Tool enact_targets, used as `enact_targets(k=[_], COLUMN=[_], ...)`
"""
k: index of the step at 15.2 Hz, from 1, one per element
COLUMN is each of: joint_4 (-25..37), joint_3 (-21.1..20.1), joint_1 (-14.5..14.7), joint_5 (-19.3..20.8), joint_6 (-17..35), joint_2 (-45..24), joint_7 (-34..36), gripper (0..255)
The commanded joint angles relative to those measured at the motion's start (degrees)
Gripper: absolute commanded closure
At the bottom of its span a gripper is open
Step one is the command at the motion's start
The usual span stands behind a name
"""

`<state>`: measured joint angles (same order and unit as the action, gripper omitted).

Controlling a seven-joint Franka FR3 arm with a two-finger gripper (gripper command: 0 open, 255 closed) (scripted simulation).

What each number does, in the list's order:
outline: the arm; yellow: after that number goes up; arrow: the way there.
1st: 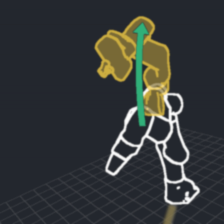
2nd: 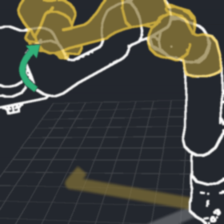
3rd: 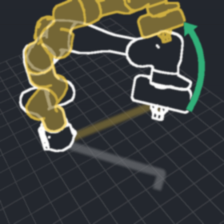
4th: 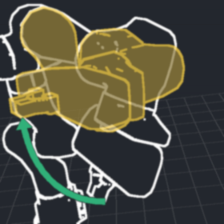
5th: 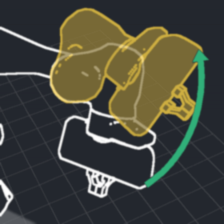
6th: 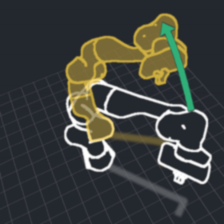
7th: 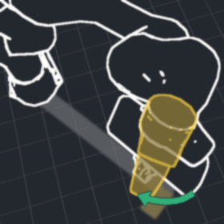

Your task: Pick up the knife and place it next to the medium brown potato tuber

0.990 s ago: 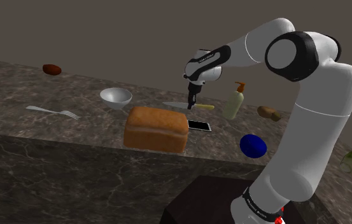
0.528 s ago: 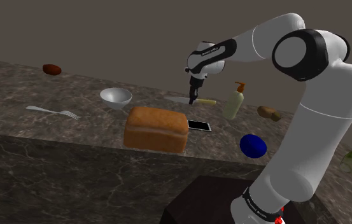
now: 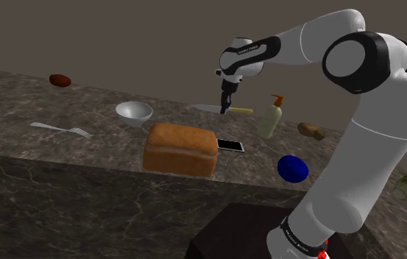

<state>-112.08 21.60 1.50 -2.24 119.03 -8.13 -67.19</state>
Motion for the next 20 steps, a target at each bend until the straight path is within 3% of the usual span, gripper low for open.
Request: enact_targets(k=[1,12,20], joint_4=[0.74,6.01,-7.22], joint_3=[0.07,0.16,3.66], joint_1=[0.03,0.20,-3.28], joint_5=[0.33,1.28,6.57], joint_6=[-1.46,-8.74,-6.45], joint_2=[0.74,2.91,14.94], joint_7=[0.13,0.69,-4.17], gripper=[255,255,255])
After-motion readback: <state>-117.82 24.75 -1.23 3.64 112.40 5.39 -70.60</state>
